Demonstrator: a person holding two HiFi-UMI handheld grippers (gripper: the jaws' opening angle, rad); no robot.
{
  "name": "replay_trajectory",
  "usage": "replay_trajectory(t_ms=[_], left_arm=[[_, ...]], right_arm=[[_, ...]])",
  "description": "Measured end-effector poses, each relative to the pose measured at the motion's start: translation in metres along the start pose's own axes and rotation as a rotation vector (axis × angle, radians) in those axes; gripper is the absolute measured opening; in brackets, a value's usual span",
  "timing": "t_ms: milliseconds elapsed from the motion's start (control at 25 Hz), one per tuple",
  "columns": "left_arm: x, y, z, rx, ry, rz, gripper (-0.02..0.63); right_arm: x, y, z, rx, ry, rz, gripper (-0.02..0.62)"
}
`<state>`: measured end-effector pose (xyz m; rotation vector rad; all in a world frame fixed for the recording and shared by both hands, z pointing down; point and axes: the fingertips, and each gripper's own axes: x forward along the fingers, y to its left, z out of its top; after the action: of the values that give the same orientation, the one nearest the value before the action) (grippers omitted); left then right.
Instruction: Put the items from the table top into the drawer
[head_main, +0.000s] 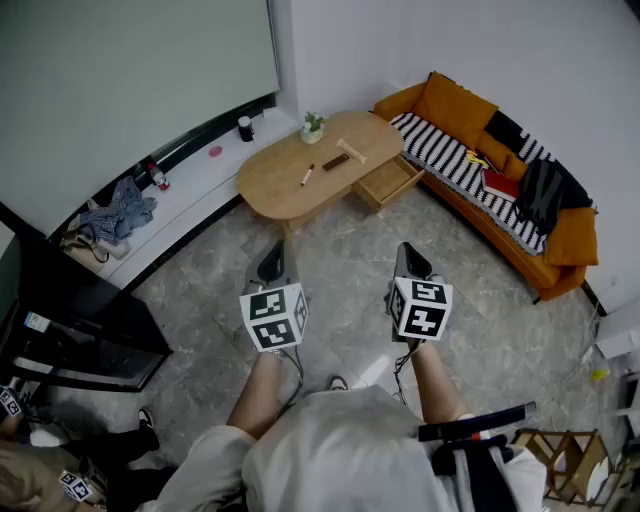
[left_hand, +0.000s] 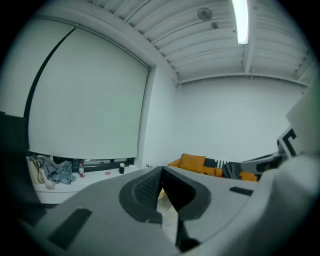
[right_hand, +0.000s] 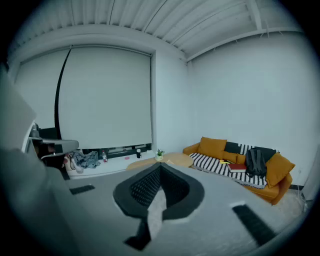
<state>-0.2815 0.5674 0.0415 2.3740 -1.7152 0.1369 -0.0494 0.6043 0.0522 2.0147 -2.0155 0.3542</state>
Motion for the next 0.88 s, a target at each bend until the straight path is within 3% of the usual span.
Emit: replay_trajectory(t_ms=[560,880], left_arm=[[0.005,-0.001,-0.007,-0.012,0.019,-0.018,0.009],[0.05,-0.026,-0.013,-0.001,0.041,-0.06,0.01]], right_arm=[[0.003,0.001,-0.004,0.002,0.009,-0.011,-0.008],[0.034,-0.026,-0.014,0.009,0.053,-0.008,-0.008]])
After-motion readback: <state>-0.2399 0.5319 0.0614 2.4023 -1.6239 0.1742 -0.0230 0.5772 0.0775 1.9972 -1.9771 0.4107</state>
